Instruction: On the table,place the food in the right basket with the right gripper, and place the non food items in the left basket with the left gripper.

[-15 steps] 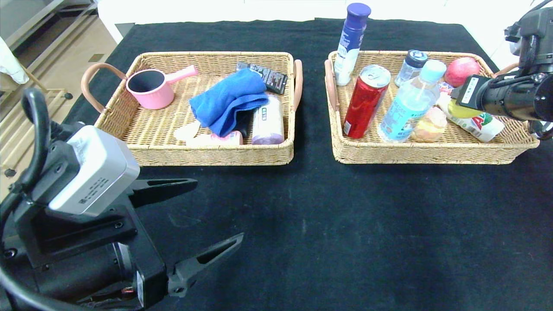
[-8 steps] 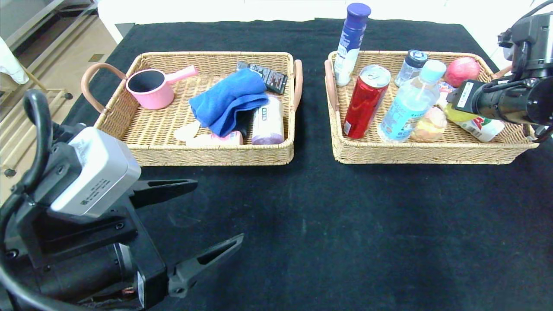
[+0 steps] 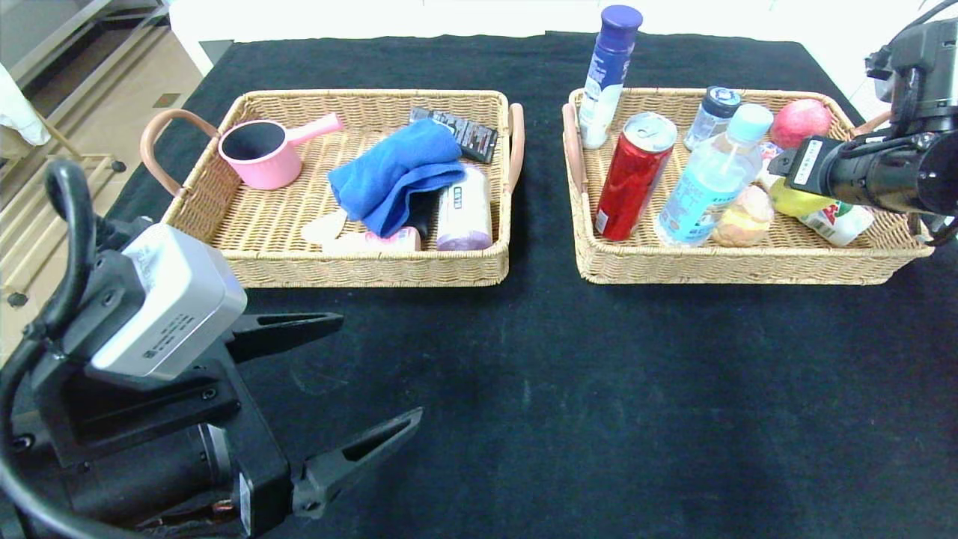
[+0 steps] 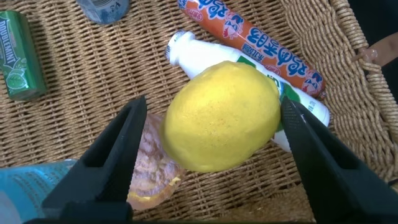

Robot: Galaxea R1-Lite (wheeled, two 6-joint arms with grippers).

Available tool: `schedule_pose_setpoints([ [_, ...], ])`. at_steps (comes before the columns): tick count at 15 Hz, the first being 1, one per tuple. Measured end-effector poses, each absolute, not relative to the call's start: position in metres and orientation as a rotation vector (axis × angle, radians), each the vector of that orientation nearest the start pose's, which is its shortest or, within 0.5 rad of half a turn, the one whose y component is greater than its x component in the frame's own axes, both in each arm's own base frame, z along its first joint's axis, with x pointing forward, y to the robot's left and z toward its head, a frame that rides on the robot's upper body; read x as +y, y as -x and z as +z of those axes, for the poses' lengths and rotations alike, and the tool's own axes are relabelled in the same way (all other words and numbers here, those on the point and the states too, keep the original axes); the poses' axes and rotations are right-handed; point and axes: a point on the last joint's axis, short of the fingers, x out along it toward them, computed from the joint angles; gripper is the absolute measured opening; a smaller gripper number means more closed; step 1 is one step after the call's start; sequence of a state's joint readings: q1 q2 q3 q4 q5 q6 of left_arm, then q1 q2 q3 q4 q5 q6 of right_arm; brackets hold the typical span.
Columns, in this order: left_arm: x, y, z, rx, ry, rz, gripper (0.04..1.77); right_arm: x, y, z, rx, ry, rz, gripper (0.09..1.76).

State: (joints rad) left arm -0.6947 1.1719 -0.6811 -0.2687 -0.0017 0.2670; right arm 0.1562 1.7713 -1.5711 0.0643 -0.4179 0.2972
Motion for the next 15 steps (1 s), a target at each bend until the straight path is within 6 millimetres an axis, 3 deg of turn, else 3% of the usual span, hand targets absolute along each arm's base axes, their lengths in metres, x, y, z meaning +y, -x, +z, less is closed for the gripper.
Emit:
schedule_pose_setpoints([
  [8,-0.111,-0.133,0.238,0.119,-0.333,-0.719,1.72,0.045,-0.318,0.307,0.231,-0.193,-0.299,1.66],
  [15,-0.11,-0.132,0.239,0.109,-0.335,-0.711,1.72,0.057,-0.267,0.292,0.295,-0.111,-0.22,1.69],
])
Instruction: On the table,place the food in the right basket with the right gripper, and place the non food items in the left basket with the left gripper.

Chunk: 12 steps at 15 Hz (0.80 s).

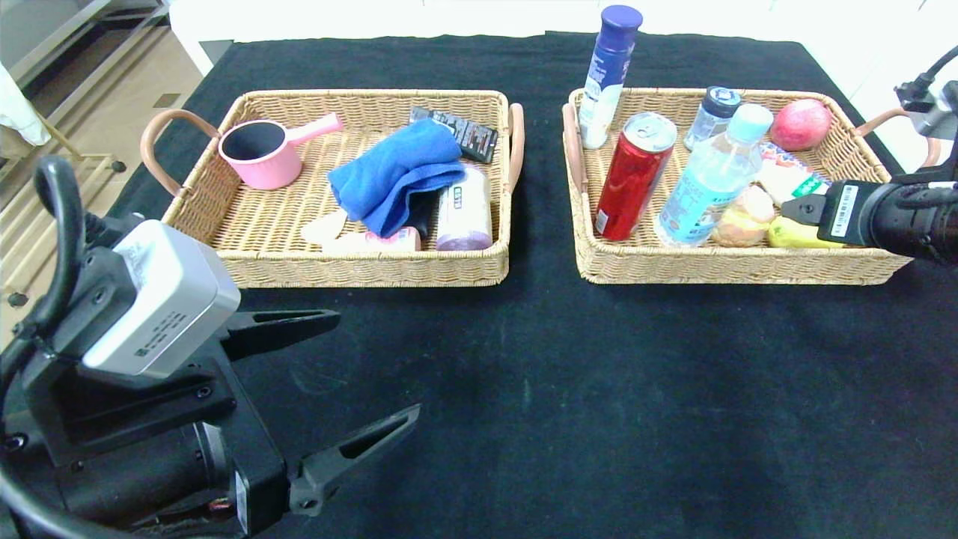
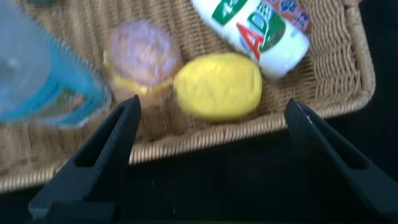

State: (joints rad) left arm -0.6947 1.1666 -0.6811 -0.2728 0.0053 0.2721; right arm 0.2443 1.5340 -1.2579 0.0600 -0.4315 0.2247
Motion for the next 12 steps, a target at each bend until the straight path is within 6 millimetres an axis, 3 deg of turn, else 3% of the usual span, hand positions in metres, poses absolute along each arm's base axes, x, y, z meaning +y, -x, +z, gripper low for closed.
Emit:
schedule_pose_setpoints([
  [8,-0.096,-0.124,0.228,0.143,-0.338,-0.61,1.72,0.054,-0.18,0.269,0.348,0.056,0.122,1.7],
  [12,-0.069,-0.099,0.222,0.176,-0.337,-0.538,1.72,0.038,-0.128,0.26,0.302,0.115,0.225,1.7],
])
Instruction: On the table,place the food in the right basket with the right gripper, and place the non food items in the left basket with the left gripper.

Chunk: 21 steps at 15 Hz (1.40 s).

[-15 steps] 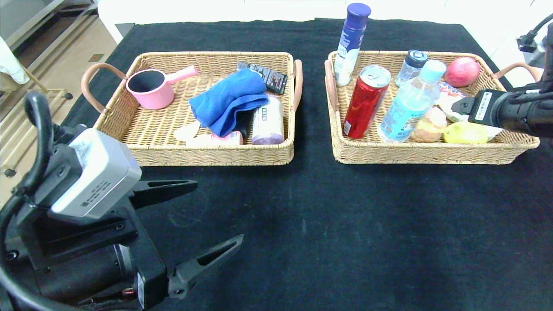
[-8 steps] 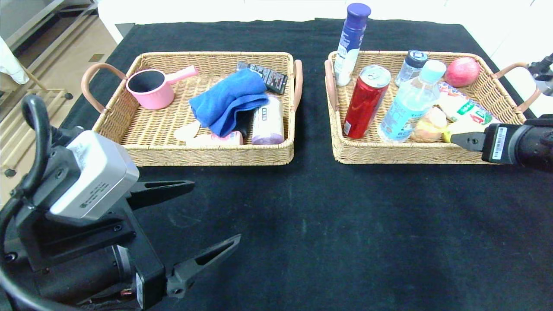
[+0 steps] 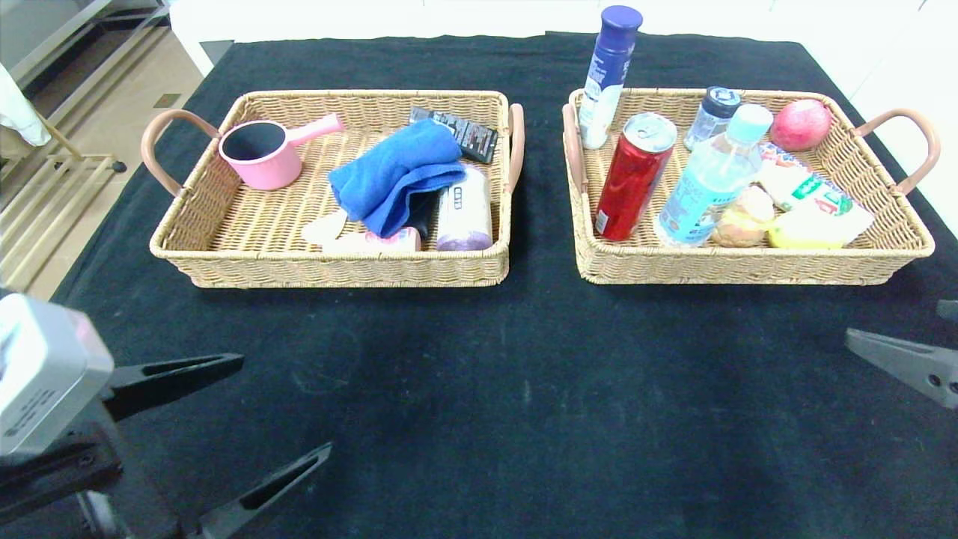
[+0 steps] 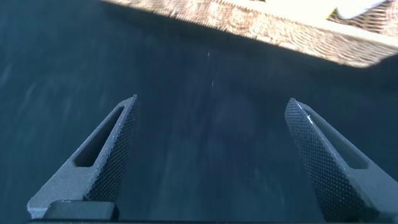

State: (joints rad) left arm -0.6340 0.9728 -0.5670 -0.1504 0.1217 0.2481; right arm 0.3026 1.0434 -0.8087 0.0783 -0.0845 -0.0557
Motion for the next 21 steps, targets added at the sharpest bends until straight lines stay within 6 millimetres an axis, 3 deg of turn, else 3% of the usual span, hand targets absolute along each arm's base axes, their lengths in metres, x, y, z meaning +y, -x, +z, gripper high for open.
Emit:
schedule_pose_setpoints([
  [6,-0.017,-0.04,0.219,0.195,-0.312,-0.366,1.72,0.016,-0.054,0.249,0.317,0.178,0.298,1.7],
  [9,-0.001,-0.008,0.219,0.134,-0.28,-0.269,1.72,0.006,-0.02,0.238,0.348,0.189,0.303,1.7],
  [15,0.008,0.053,0.228,0.042,-0.24,-0.142,1.72,-0.013,0.041,0.228,0.308,0.183,0.277,1.7],
  [21,0.003,0.096,0.259,-0.082,-0.221,-0.091,1.72,-0.018,0.086,0.227,0.232,0.161,0.184,1.7],
])
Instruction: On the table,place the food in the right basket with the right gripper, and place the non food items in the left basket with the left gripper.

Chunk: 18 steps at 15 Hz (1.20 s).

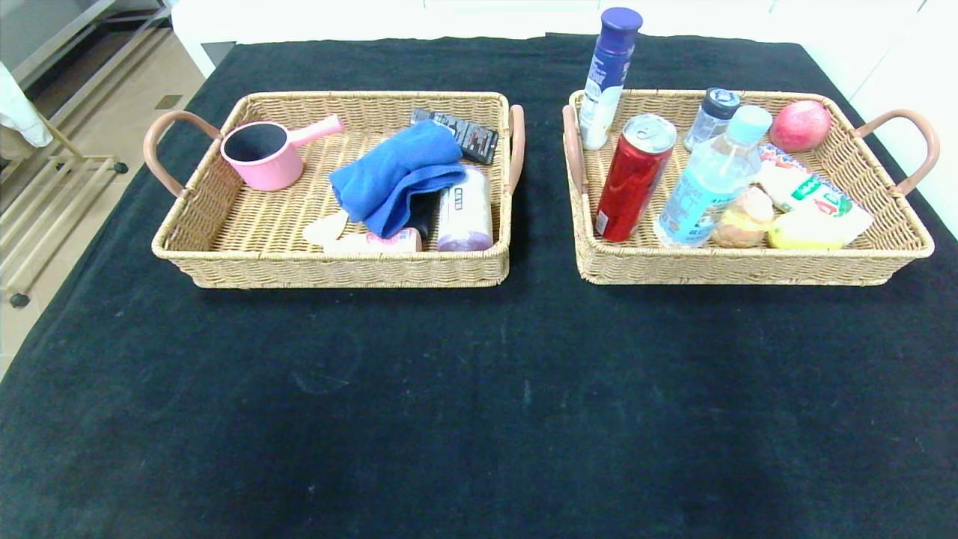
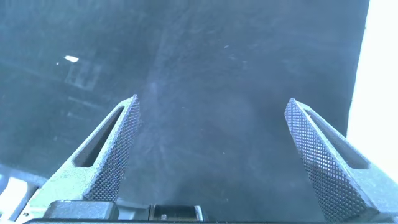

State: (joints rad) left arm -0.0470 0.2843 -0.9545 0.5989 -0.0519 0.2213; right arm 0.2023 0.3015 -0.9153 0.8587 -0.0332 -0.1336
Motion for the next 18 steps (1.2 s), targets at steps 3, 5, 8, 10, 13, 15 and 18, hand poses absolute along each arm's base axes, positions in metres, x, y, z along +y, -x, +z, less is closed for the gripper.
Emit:
schedule_pose_setpoints([
  [3,-0.005,0.113,0.267,-0.082,-0.224,-0.133,1.72,-0.016,0.095,0.228,0.206,0.16,0.151,1.7],
  [5,-0.007,0.115,0.268,-0.089,-0.226,-0.127,1.72,-0.008,0.1,0.232,0.181,0.165,0.142,1.7],
  [8,-0.007,0.114,0.259,-0.069,-0.224,-0.121,1.72,0.003,0.103,0.225,0.192,0.156,0.138,1.7],
  [10,-0.004,0.117,0.253,-0.069,-0.219,-0.134,1.72,0.005,0.103,0.216,0.212,0.155,0.129,1.7],
  [13,-0.003,0.127,0.235,-0.041,-0.218,-0.173,1.72,0.005,0.104,0.205,0.218,0.154,0.128,1.7],
  [15,-0.004,0.131,0.22,-0.052,-0.222,-0.195,1.72,0.004,0.106,0.197,0.214,0.155,0.129,1.7],
  [18,-0.004,0.135,0.195,-0.049,-0.211,-0.197,1.72,0.003,0.108,0.184,0.198,0.158,0.133,1.7],
])
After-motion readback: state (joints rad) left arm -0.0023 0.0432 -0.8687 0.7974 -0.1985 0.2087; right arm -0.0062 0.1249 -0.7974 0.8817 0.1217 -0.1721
